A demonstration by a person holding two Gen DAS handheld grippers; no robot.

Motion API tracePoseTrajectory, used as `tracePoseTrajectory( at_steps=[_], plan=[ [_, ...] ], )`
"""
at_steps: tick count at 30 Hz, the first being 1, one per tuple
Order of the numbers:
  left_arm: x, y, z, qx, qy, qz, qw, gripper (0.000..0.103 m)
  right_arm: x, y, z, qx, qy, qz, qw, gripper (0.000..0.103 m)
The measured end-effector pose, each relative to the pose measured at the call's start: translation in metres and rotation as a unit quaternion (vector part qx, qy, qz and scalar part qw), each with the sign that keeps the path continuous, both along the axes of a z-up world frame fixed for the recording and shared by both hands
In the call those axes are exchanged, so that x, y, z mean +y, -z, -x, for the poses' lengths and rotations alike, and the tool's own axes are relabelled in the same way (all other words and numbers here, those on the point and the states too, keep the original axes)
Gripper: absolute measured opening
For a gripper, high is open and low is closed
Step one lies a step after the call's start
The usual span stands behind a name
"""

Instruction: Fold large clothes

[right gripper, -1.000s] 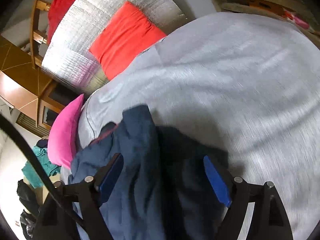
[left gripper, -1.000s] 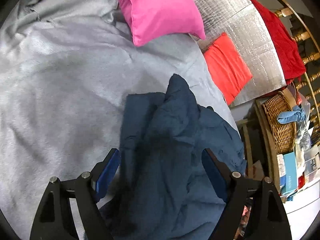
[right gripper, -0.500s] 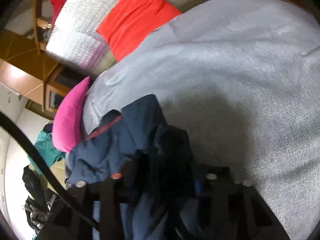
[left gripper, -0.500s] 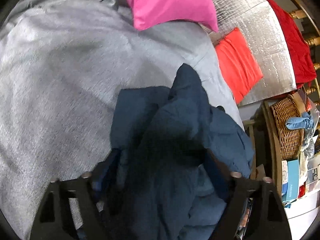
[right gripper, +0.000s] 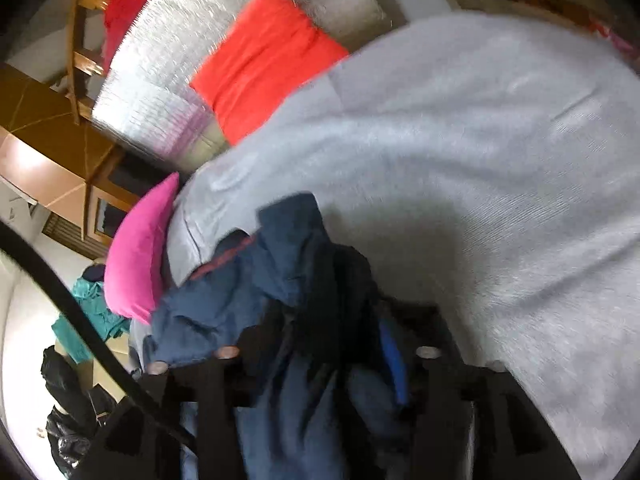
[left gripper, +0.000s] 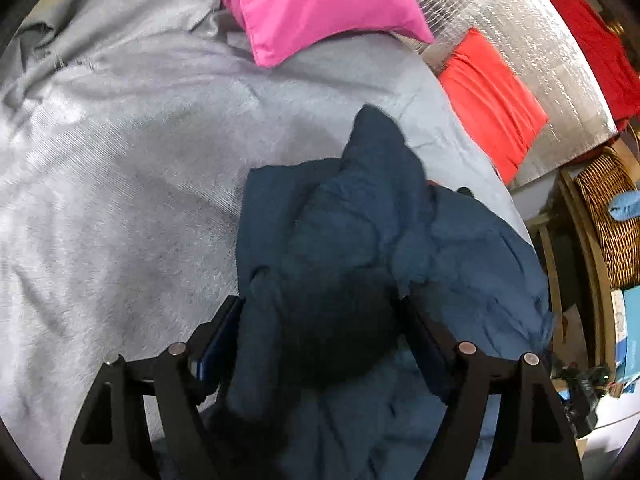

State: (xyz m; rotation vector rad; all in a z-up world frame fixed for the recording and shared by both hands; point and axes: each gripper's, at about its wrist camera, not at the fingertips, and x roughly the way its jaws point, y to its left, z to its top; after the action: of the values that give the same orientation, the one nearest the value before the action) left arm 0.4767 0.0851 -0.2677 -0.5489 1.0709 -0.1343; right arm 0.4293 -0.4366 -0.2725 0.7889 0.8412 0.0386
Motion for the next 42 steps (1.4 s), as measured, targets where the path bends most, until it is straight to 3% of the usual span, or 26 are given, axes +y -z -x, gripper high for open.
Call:
tracePoseTrajectory(
  at_steps=[2,6,11,15,19,23,25,29,34,38,40,42],
  plan=[
    [0.003,-0.016,0.013,-0.025,0.002,-0.005,0.9997,0.080,0.000,-0.017,0.026,-0.022,0.030,0.013,0.999,0.081],
    [0.001,-0.043,0.045,-0.079,0.024,-0.035,0.9960,0.080,0.007,-0.037,0.068,-0.053,0.024,-0.002,0.998,0.081],
    [0.001,-0.052,0.102,-0.107,0.039,-0.039,0.9927,0.081,0.042,-0.042,0.126,-0.092,-0.008,-0.025,0.995,0.082],
    [-0.002,-0.039,0.144,-0.097,0.045,0.003,0.9943,0.083,0.082,-0.027,0.159,-0.093,-0.042,-0.081,0.992,0.082],
    [-0.005,-0.010,0.178,-0.046,0.058,0.071,0.9947,0.084,0.113,0.004,0.183,-0.059,-0.050,-0.124,0.989,0.082],
    [0.004,0.027,0.172,0.017,0.018,0.153,0.9880,0.085,0.124,0.044,0.191,-0.029,-0.007,-0.175,0.984,0.082],
    [0.011,0.040,0.164,0.030,-0.018,0.179,0.9832,0.085,0.124,0.061,0.184,-0.013,0.014,-0.180,0.984,0.082],
    [0.019,0.047,0.147,0.000,-0.078,0.207,0.9752,0.087,0.110,0.075,0.171,-0.044,0.080,-0.218,0.972,0.083],
    [0.013,0.048,0.126,-0.034,-0.108,0.192,0.9749,0.091,0.096,0.080,0.147,-0.077,0.140,-0.244,0.956,0.084],
    [0.008,0.050,0.111,-0.043,-0.105,0.184,0.9764,0.095,0.105,0.073,0.123,-0.078,0.141,-0.181,0.970,0.082],
    [0.014,0.050,0.109,-0.042,-0.105,0.190,0.9753,0.095,0.115,0.071,0.113,-0.067,0.140,-0.124,0.980,0.069],
    [0.016,0.052,0.104,-0.039,-0.098,0.192,0.9757,0.095,0.120,0.074,0.108,-0.071,0.139,-0.109,0.982,0.059]
  ],
)
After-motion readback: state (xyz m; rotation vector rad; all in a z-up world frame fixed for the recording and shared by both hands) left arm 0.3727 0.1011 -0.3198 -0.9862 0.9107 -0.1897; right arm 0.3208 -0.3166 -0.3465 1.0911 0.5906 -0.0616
